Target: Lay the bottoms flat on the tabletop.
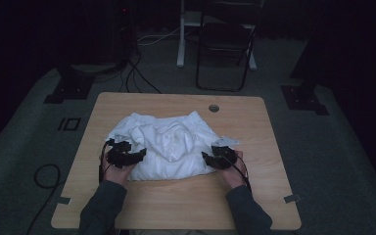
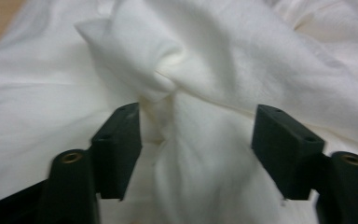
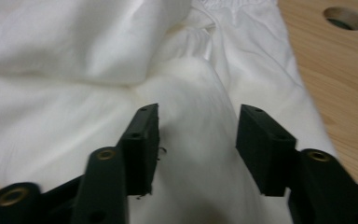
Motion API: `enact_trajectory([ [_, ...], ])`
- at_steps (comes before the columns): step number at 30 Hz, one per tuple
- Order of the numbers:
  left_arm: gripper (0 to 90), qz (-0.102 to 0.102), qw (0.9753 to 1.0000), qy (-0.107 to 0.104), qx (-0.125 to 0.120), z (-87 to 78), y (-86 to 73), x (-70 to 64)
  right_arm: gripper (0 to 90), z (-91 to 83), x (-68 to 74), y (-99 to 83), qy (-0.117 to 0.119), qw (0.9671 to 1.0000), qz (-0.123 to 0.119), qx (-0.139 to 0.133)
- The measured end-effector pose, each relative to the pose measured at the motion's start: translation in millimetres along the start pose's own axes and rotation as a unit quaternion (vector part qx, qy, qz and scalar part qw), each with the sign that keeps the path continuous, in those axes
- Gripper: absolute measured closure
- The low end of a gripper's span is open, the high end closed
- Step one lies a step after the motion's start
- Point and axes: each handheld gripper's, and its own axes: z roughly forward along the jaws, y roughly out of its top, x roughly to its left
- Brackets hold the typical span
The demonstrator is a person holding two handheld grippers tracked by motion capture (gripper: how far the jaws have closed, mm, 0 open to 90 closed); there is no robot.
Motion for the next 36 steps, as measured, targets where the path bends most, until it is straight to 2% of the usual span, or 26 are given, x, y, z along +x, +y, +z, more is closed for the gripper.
enact_trajectory([
  [1,30.4,0.000,1.0000,0.000,0.000,0.0,0.0,0.0,43.7,4.5,0.7,3.1,0.000,1.0000,0.002,0.005],
  [2,29.7,-0.012,0.9999,-0.002,0.009,8.7,1.2,0.0,41.6,9.1,1.7,6.0,-0.001,1.0000,0.000,0.009],
  [5,29.9,-0.008,0.9997,0.001,0.023,20.2,1.3,-2.9,37.9,23.3,4.5,15.2,-0.011,0.9996,-0.009,0.026],
  [8,33.7,-0.010,0.9995,-0.005,0.028,26.0,1.0,-4.8,37.2,31.4,4.8,19.5,-0.008,0.9993,-0.009,0.036],
  [10,45.7,-0.016,0.9994,-0.009,0.031,28.2,1.0,-5.2,40.5,39.0,5.1,22.0,-0.007,0.9988,-0.011,0.048],
  [12,65.5,-0.011,0.9992,-0.024,0.031,28.2,0.5,-5.3,55.4,45.3,5.3,22.3,-0.004,0.9973,-0.018,0.070],
  [13,73.9,-0.011,0.9992,-0.024,0.031,28.2,0.5,-5.3,55.4,45.3,5.3,22.3,-0.004,0.9973,-0.018,0.070],
  [14,73.9,-0.001,0.9993,-0.026,0.026,24.0,0.6,-6.3,64.2,47.0,5.1,21.6,-0.008,0.9962,-0.025,0.083],
  [15,81.0,0.004,0.9994,-0.026,0.022,20.8,1.0,-7.6,80.2,43.1,4.1,19.9,-0.009,0.9963,-0.022,0.083],
  [17,81.9,0.014,0.9994,-0.029,0.013,12.3,1.8,-9.4,85.6,34.0,3.1,19.1,-0.014,0.9970,-0.020,0.074],
  [19,82.0,0.017,0.9993,-0.033,0.006,7.5,2.0,-10.4,86.2,28.4,2.1,18.9,-0.014,0.9974,-0.020,0.068],
  [20,82.0,0.025,0.9989,-0.039,-0.007,-3.9,1.5,-13.1,86.5,22.5,1.0,18.6,-0.011,0.9978,-0.019,0.062],
  [21,81.9,0.029,0.9985,-0.044,-0.013,-10.3,0.6,-14.3,86.5,9.5,-0.5,17.7,-0.002,0.9987,-0.016,0.049],
  [24,81.6,0.041,0.9973,-0.052,-0.033,-29.9,-4.7,-22.9,86.3,-12.8,-0.5,14.6,0.012,0.9995,-0.012,0.028],
  [27,81.6,0.056,0.9956,-0.059,-0.046,-46.4,-13.8,-33.3,86.4,-33.6,2.8,8.6,0.023,0.9994,-0.021,0.016],
  [30,80.8,0.065,0.9945,-0.066,-0.049,-59.9,-26.8,-39.3,86.5,-51.6,6.4,-1.9,0.035,0.9989,-0.028,0.014],
  [31,80.6,0.065,0.9945,-0.066,-0.049,-59.9,-26.8,-39.3,86.5,-51.6,6.4,-1.9,0.035,0.9989,-0.028,0.014],
  [32,80.6,0.062,0.9943,-0.074,-0.046,-65.5,-36.8,-41.4,86.5,-55.6,7.2,-5.8,0.039,0.9988,-0.025,0.014],
  [33,80.6,0.063,0.9942,-0.076,-0.041,-66.6,-41.8,-42.9,86.6,-62.1,8.2,-13.4,0.051,0.9983,-0.020,0.016],
  [36,80.2,0.069,0.9939,-0.083,-0.021,-68.0,-61.6,-48.0,86.6,-69.2,12.0,-23.9,0.054,0.9980,-0.023,0.023],
])
